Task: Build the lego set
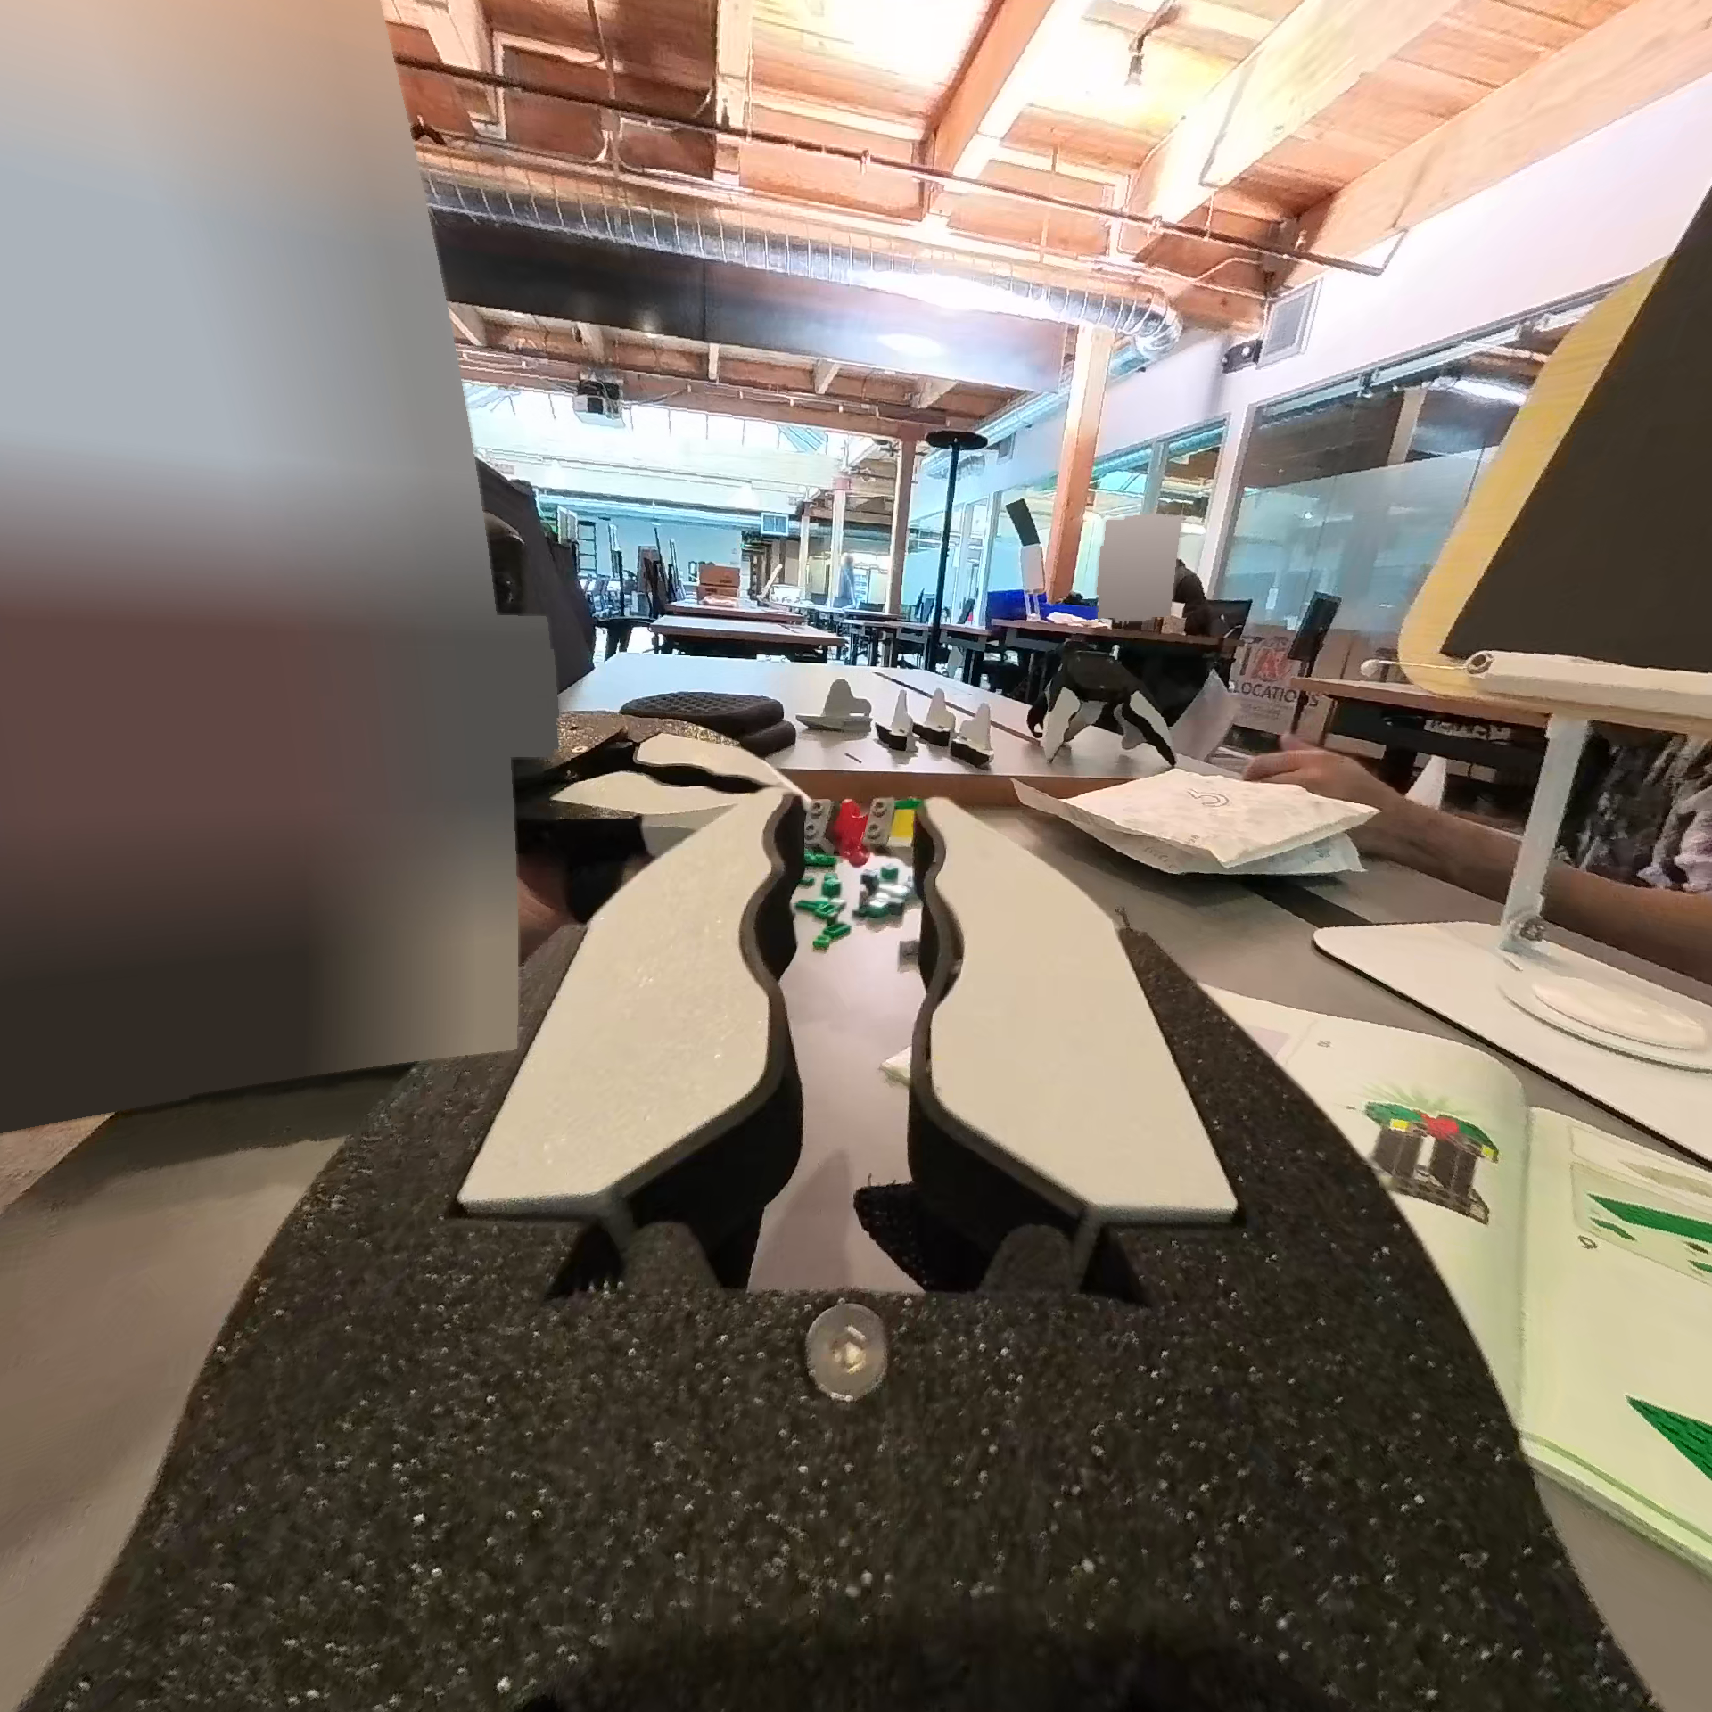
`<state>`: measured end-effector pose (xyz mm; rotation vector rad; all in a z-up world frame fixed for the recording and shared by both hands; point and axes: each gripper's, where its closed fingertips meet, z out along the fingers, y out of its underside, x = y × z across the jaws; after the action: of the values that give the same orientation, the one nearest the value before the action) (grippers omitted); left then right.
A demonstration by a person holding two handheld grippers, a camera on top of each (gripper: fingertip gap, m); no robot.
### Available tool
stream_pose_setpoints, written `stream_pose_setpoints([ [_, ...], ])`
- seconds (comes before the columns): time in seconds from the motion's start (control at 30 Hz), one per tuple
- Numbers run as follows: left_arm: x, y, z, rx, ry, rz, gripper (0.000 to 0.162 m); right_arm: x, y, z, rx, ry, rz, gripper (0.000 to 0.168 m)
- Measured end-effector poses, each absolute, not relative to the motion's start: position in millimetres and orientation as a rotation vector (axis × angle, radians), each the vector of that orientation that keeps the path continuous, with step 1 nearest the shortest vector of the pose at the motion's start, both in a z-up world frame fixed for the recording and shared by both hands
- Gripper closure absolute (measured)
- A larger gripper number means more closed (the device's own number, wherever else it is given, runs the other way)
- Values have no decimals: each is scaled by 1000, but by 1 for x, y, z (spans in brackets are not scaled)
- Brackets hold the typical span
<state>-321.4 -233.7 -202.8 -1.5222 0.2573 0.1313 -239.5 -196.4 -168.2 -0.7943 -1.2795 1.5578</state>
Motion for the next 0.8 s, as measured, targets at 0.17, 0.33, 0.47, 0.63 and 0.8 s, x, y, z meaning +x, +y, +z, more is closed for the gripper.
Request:
stream_pose_setpoints([
  [0.17, -317, -241, -204, -1529, 286, 111, 159, -242, -199, -172, -807, -1310, 1568, 146],
  [0.33, -310, -242, -211, -1568, 366, 182, 159, -244, -201, -176, -822, -1337, 1573, 146],
  [0.47, -301, -237, -218, -1592, 439, 184, 159, -248, -206, -183, -847, -1392, 1575, 144],
  [0.63, -292, -238, -215, -1560, 493, 154, 159, -255, -225, -196, -943, -1606, 1748, 123],
  [0.8, -278, -241, -214, -1522, 570, 98, 159, -257, -223, -200, -987, -1809, 1751, 119],
])
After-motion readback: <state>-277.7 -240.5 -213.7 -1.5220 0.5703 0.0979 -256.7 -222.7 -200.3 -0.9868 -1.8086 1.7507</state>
